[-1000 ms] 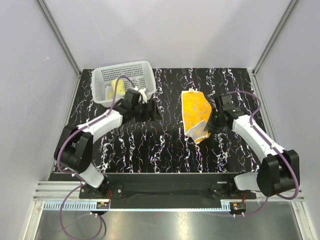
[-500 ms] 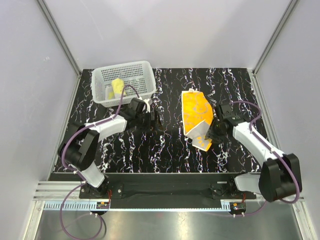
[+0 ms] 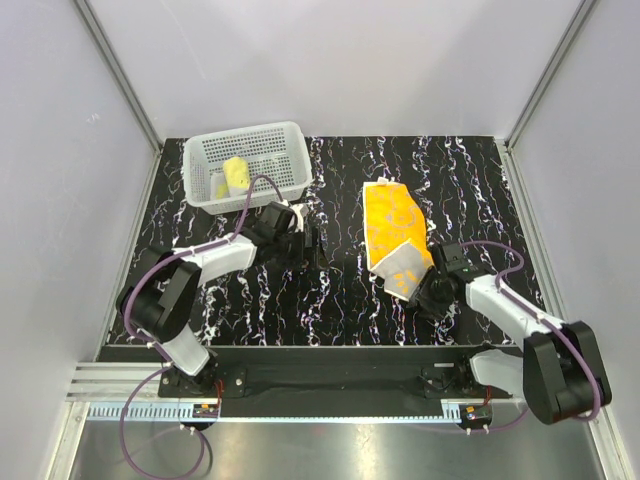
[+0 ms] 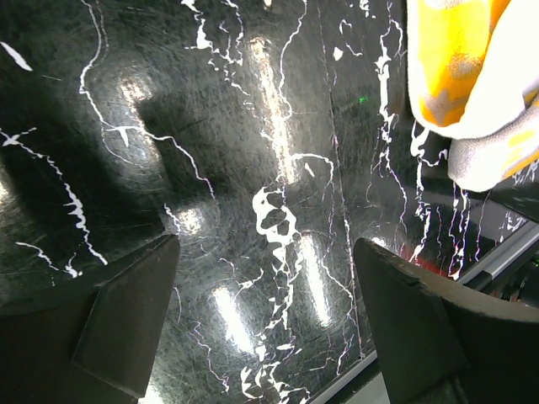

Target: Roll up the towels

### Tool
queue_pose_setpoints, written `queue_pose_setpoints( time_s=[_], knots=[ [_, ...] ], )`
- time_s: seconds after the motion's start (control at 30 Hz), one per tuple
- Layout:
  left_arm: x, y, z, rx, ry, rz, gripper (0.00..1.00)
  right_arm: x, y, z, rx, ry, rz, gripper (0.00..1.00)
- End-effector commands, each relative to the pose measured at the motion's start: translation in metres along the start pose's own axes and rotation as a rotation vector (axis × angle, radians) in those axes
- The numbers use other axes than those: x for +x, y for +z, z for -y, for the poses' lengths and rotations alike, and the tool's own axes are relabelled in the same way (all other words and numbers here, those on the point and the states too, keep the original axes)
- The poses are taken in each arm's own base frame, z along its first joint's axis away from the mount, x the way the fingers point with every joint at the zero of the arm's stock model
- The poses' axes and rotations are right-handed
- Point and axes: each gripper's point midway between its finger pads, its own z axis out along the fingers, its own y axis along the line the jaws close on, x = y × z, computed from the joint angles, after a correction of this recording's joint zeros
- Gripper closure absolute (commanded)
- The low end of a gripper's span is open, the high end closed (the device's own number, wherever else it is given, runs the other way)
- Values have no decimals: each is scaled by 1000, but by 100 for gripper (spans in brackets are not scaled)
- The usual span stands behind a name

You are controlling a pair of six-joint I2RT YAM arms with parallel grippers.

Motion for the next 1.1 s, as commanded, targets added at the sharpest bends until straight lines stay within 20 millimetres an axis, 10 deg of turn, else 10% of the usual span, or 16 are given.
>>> queue_pose_setpoints(
  time_s=[0.0,0.6,1.07],
  knots=[
    [-7,-3,3,1,32,40,11,-13,11,-21,-68,20,36,53],
    [4,8,-4,0,24,-2,11,-36,13,-16,-22,-8,145,54],
    [13,11,-8,-9,25,-26,11,-38,10,-20,-35,-22,150,100]
  ],
)
